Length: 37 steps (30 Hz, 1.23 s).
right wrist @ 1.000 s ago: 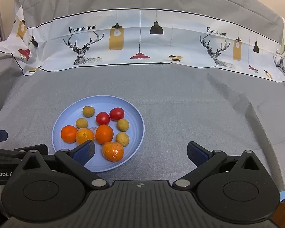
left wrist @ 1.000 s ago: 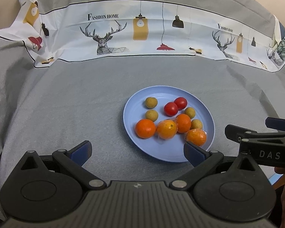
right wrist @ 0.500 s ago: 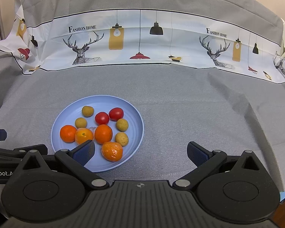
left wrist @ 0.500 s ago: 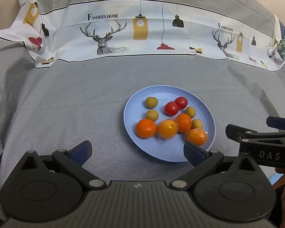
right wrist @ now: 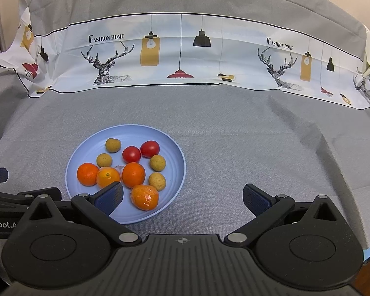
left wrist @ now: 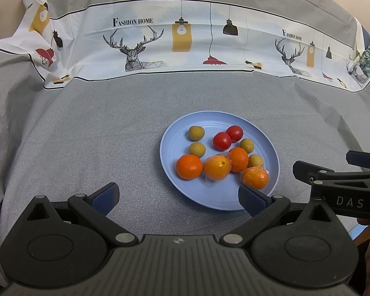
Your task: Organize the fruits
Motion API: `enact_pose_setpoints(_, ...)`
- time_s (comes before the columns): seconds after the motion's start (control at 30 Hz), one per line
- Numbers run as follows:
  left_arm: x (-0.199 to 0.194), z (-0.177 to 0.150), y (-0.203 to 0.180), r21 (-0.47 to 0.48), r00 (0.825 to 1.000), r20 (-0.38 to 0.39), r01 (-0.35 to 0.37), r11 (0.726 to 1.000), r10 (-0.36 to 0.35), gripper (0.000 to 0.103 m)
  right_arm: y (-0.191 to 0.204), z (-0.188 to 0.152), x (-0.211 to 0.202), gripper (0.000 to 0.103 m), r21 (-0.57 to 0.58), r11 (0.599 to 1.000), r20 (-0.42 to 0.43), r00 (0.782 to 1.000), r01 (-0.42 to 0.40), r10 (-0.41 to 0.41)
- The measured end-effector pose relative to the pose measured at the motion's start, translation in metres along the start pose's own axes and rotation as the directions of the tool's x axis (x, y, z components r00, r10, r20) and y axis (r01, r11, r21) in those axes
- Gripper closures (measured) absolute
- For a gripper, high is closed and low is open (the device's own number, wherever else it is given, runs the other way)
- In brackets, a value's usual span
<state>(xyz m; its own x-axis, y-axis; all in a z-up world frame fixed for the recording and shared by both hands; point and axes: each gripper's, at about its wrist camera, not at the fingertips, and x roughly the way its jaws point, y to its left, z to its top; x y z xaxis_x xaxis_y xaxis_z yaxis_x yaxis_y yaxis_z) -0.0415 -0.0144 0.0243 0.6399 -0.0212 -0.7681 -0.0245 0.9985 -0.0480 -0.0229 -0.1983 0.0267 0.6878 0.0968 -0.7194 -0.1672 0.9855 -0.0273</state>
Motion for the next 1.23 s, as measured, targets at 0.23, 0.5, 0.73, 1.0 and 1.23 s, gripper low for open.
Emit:
enact_pose_setpoints(0.23, 0.0, 0.0, 0.0, -0.002, 1.0, -0.001, 0.002, 1.0, -0.002, 0.0, 0.0, 0.0, 0.0, 0.001, 0.0, 1.0, 0.0, 1.0, 0.0, 0.0)
enact_pose_setpoints(0.5, 0.001, 0.001, 0.002, -0.011, 1.0, -0.007, 0.004, 1.0, -0.004, 0.0, 0.001, 0.001, -0.001, 0.001, 0.006, 1.0, 0.001, 1.0, 0.006, -0.006)
enact_pose_setpoints(0.73, 0.003, 0.0, 0.003, -0.01, 1.0, -0.01, 0.002, 1.0, -0.002, 0.0, 0.003, 0.001, 0.0, 0.001, 0.006, 1.0, -0.005, 1.0, 0.018, -0.018)
enact_pose_setpoints(1.0, 0.008, 0.003, 0.007, -0.023, 1.0, -0.027, 0.0, 1.0, 0.0, 0.0, 0.008, 0.001, 0.006, 0.001, 0.005, 1.0, -0.018, 0.999, 0.027, -0.027)
enact_pose_setpoints(1.23, 0.01, 0.003, 0.006, -0.009, 1.0, -0.011, 0.029, 1.0, -0.029, 0.0, 0.001, 0.007, 0.021, 0.001, 0.073, 0.997, 0.002, 1.0, -0.016, 0.015)
